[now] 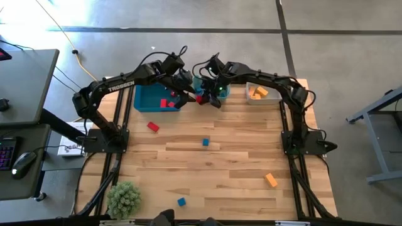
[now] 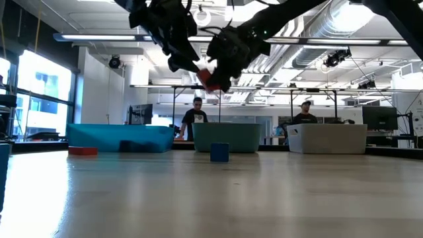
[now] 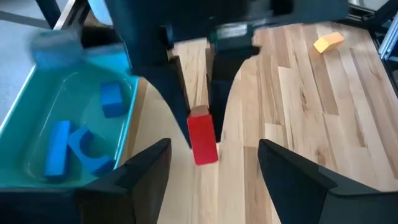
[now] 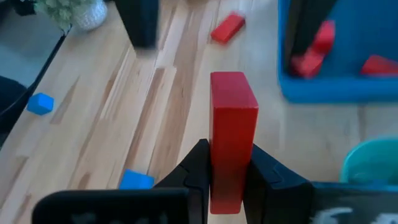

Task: Sort & place blocks by color
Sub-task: Put the red block into the blue bin

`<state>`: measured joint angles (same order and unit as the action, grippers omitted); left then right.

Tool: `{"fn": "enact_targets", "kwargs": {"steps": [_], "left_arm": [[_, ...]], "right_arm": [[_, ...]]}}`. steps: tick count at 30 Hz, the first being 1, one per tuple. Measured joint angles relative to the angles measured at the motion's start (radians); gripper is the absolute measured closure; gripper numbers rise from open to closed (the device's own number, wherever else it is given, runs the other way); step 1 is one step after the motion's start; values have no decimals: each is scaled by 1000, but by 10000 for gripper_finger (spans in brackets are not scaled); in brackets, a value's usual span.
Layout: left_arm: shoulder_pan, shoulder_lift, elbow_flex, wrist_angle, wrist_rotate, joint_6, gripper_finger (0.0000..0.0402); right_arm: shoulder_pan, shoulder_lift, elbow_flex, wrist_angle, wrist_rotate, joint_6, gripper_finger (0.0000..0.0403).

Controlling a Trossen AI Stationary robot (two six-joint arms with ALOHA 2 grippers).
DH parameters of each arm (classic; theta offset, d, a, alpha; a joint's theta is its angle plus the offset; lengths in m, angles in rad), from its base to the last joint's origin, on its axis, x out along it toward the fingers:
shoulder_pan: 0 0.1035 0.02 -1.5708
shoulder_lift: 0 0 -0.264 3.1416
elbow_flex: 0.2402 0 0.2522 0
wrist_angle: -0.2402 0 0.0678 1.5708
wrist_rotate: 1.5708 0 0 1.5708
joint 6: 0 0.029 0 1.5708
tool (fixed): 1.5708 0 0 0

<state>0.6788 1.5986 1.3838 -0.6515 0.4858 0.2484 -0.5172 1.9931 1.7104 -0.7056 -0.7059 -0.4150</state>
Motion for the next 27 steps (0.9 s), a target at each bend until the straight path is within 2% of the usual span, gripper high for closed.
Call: {"fn": "enact_targets", "kwargs": {"steps": [8, 17, 22, 27], "left_arm": [[0, 0, 0, 19, 0, -11, 171], [0, 0, 0, 97, 0, -38, 178], [-1, 0, 0, 96, -41, -51, 209], [0, 0, 0, 96, -69, -62, 260]], "right_arm": [[0, -4, 109, -16, 10, -13, 367], [0, -4, 118, -55, 18, -13, 367], [1, -4, 118, -57, 42, -13, 367], [1, -4, 118, -57, 44, -13, 367]]}}
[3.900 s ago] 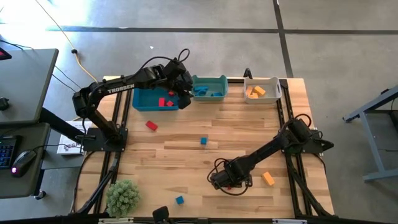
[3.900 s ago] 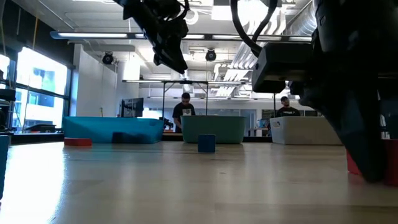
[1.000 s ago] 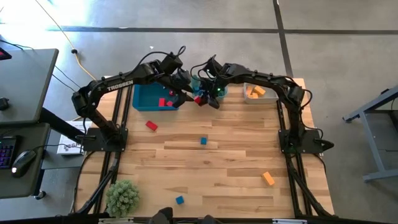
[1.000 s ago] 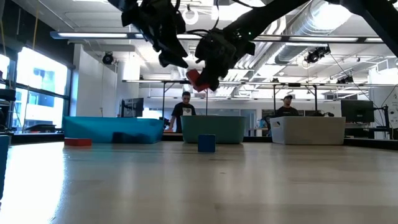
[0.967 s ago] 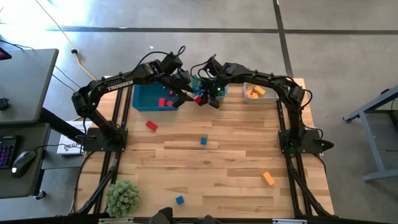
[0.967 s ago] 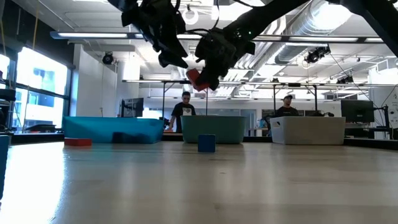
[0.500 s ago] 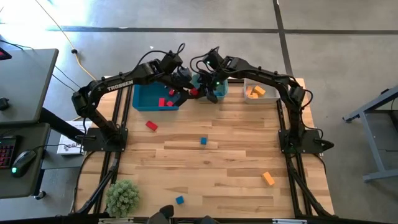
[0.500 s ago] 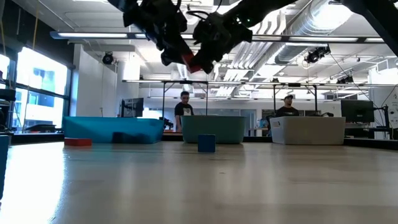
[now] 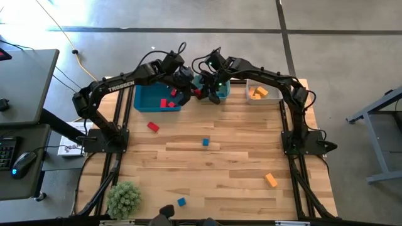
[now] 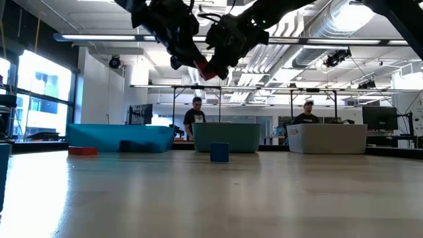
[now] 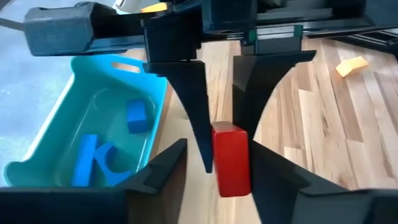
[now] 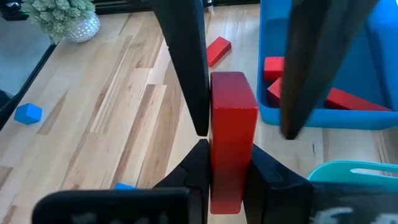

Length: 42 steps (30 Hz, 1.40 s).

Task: Sort & place blocks by color
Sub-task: Put the red block into the blue bin

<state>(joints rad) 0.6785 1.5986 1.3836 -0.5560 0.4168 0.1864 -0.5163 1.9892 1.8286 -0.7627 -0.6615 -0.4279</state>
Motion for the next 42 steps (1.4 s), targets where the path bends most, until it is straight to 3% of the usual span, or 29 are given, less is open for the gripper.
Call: {"fn": "enact_targets", "kwargs": {"steps": [10, 16, 23, 30, 35, 42], "left_arm": [[0, 0, 0, -2, -3, -11, 369], [0, 0, -1, -5, -26, 6, 371], [0, 0, -1, -67, -70, 14, 371], [10, 0, -1, -233, -262, 38, 371], [39, 0, -1, -352, -385, 53, 370], [105, 0, -46, -389, -405, 5, 366]], "right_arm": [[0, 0, 0, 2, 28, 9, 366], [1, 0, 1, 1, 95, 41, 344], [0, 1, 1, -6, 139, 59, 267], [0, 1, 1, -13, 182, 160, 197], [8, 1, 1, -37, 198, 211, 186], [57, 1, 1, -60, 197, 303, 187]]}}
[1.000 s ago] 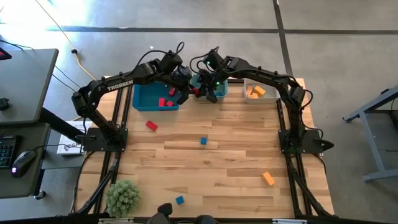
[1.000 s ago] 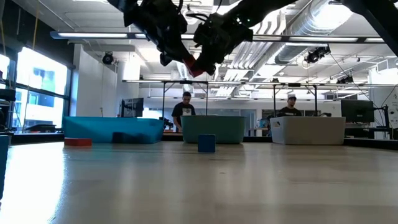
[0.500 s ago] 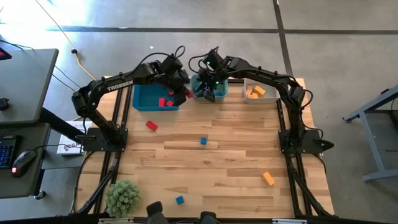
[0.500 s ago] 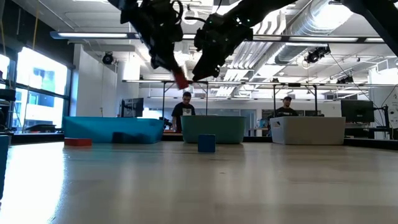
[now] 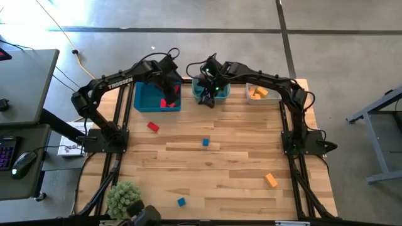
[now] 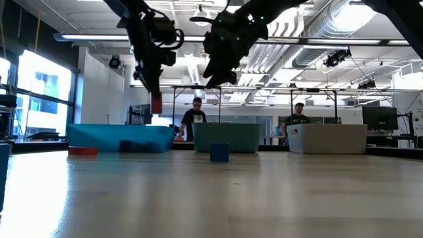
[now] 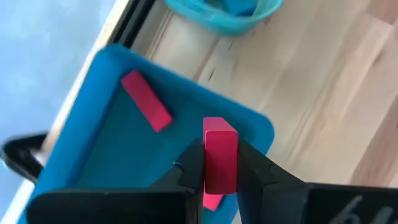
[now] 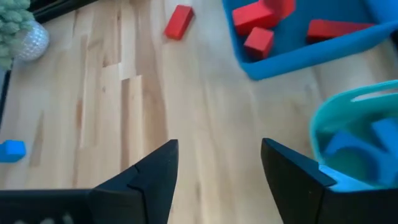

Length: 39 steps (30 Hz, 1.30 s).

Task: Sort & place blocks by color
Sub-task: Put the red block into the blue bin, then put the blue block into the green bin

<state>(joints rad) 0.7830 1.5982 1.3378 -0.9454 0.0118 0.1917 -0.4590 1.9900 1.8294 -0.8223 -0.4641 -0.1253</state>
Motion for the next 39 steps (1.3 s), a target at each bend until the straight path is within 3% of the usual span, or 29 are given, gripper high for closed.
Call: {"fn": "enact_targets", "kwargs": {"steps": [4, 9, 18, 39], "left_arm": [[24, 0, -32, 0, 1, -67, 366], [44, 6, -61, 1, 2, -84, 366], [68, 43, -66, 2, 1, -84, 356], [67, 78, -66, -6, 3, -58, 249]], "right_arm": [[48, 0, 0, -6, 21, 65, 187], [112, 0, -1, -19, 145, 152, 187], [216, 0, -1, -65, 335, 502, 187], [425, 0, -2, -146, 547, 1123, 188]]}}
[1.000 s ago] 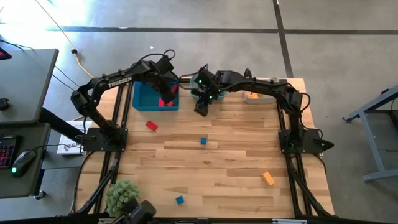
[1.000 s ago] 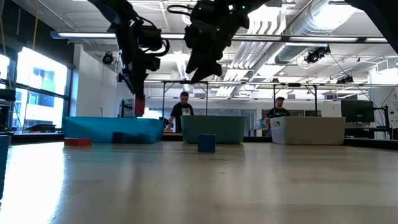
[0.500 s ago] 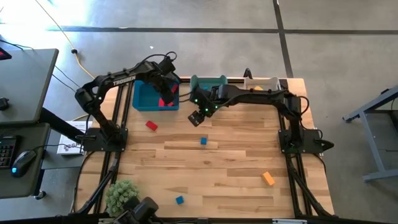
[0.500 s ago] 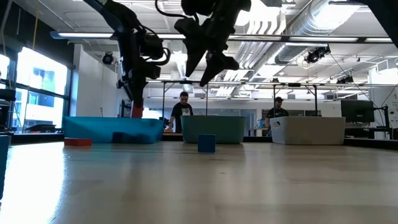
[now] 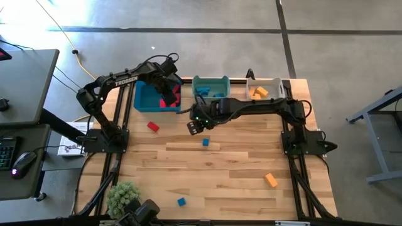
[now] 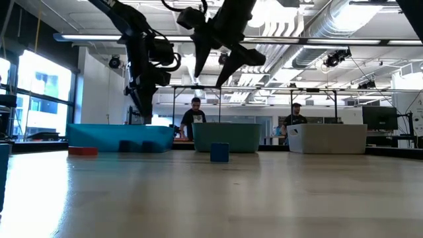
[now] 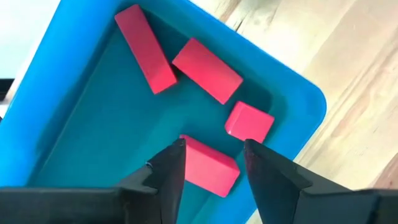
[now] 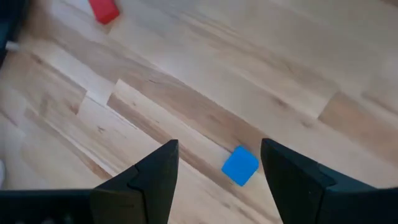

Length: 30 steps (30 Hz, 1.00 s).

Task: Sort & place blocks by color
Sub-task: Put the blue block into the green bin

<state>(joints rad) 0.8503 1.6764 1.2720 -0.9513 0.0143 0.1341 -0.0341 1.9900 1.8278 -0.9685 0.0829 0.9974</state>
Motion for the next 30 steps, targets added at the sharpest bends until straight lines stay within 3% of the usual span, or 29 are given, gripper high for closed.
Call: {"fn": "enact_targets", "kwargs": {"steps": [9, 23, 30], "left_arm": [[-39, -21, 0, -55, 0, 0, 245], [-177, -175, 1, -99, 11, -11, 245], [-270, -282, 1, -147, 10, -94, 245]], "right_arm": [[72, 0, 0, -52, 79, 264, 188], [128, 2, -104, -39, 176, 428, 188], [126, 1, -182, 52, 151, 465, 188]]}}
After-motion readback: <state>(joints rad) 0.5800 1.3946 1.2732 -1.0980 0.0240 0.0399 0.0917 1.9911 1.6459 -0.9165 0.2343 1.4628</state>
